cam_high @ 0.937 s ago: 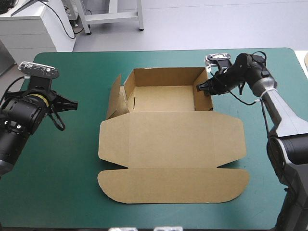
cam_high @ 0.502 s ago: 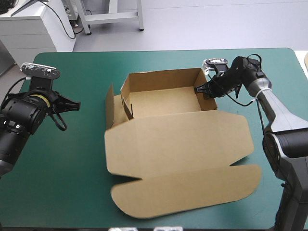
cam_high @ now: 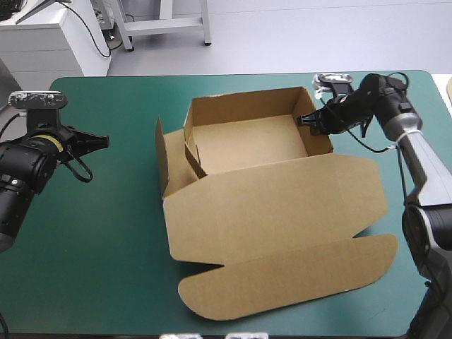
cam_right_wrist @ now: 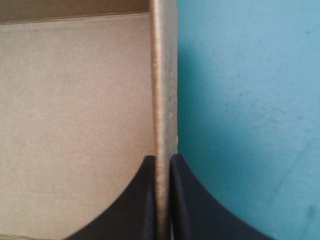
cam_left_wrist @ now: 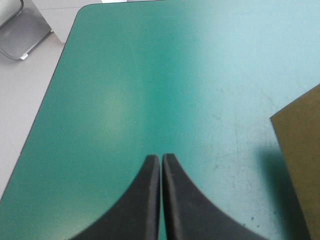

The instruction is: Fold the box

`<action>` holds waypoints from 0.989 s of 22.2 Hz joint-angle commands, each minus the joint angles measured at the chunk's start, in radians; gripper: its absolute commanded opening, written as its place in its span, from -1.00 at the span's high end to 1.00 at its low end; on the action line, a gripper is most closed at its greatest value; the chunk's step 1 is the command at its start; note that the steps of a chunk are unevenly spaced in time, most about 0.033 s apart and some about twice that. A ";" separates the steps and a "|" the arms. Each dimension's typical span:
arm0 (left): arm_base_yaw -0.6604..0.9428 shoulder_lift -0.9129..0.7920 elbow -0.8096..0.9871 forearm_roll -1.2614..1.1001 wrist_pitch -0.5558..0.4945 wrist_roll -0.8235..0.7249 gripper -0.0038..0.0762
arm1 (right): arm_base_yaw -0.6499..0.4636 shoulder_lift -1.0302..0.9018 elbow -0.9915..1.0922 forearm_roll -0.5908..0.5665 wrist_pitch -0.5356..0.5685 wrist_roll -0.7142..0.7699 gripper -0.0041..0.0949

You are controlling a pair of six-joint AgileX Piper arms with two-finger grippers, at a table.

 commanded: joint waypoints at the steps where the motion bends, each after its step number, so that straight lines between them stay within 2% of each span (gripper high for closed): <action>1: 0.072 0.003 -0.032 -0.145 -0.098 0.025 0.91 | -0.051 -0.137 -0.028 0.077 0.001 0.000 0.96; 4: 0.138 0.068 -0.032 -0.573 -0.129 0.265 0.91 | -0.095 -0.239 -0.028 0.158 0.025 -0.040 0.96; 7: 0.136 0.130 -0.032 -0.954 -0.141 0.490 0.91 | -0.108 -0.297 -0.028 0.220 0.032 -0.058 0.96; 9: 0.136 0.167 -0.032 -1.262 -0.111 0.700 0.91 | -0.108 -0.337 -0.028 0.223 0.049 -0.068 0.96; 11: 0.136 0.176 -0.032 -1.433 -0.053 0.808 0.91 | -0.108 -0.351 -0.028 0.223 0.054 -0.073 0.96; 15: 0.136 0.145 -0.032 -1.625 0.097 1.003 0.92 | -0.108 -0.353 -0.028 0.221 0.054 -0.073 0.96; 19: 0.136 0.103 -0.032 -1.639 0.176 1.027 0.92 | -0.108 -0.353 -0.028 0.217 0.035 -0.073 0.96; 22: 0.136 0.066 -0.032 -1.639 0.182 1.027 0.92 | -0.106 -0.353 -0.028 0.216 0.008 -0.073 0.96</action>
